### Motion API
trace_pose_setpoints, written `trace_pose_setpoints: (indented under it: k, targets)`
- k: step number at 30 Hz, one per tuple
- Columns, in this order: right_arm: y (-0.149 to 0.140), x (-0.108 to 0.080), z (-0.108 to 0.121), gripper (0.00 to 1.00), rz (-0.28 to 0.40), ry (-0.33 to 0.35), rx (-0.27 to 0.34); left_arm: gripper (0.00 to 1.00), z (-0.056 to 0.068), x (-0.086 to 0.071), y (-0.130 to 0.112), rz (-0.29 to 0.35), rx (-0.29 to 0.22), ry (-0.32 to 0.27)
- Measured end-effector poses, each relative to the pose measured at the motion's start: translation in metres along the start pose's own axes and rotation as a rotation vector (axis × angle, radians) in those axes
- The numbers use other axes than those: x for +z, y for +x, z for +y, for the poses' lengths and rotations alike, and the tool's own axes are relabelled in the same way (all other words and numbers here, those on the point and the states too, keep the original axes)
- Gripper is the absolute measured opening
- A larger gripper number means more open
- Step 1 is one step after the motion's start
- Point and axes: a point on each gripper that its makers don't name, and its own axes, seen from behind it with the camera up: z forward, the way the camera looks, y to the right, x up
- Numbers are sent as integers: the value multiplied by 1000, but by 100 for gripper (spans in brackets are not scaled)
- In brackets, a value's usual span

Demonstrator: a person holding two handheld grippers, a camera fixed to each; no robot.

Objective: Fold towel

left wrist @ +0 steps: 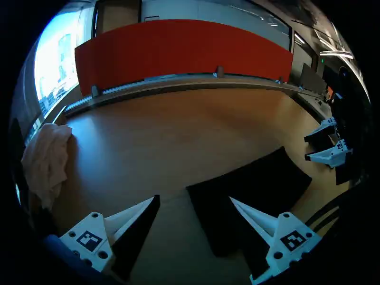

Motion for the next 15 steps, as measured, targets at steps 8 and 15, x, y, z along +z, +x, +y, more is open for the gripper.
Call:
trace_pose_setpoints:
  k: [8, 15]
  targets:
    - [-10, -15, -11, 96, 6, -1, 3, 97, -3, -22, -12, -2, 5, 23]
    - [-19, -30, -20, 96, 13, -4, 15, 97, 0, -45, -30, -8, -6, 36]
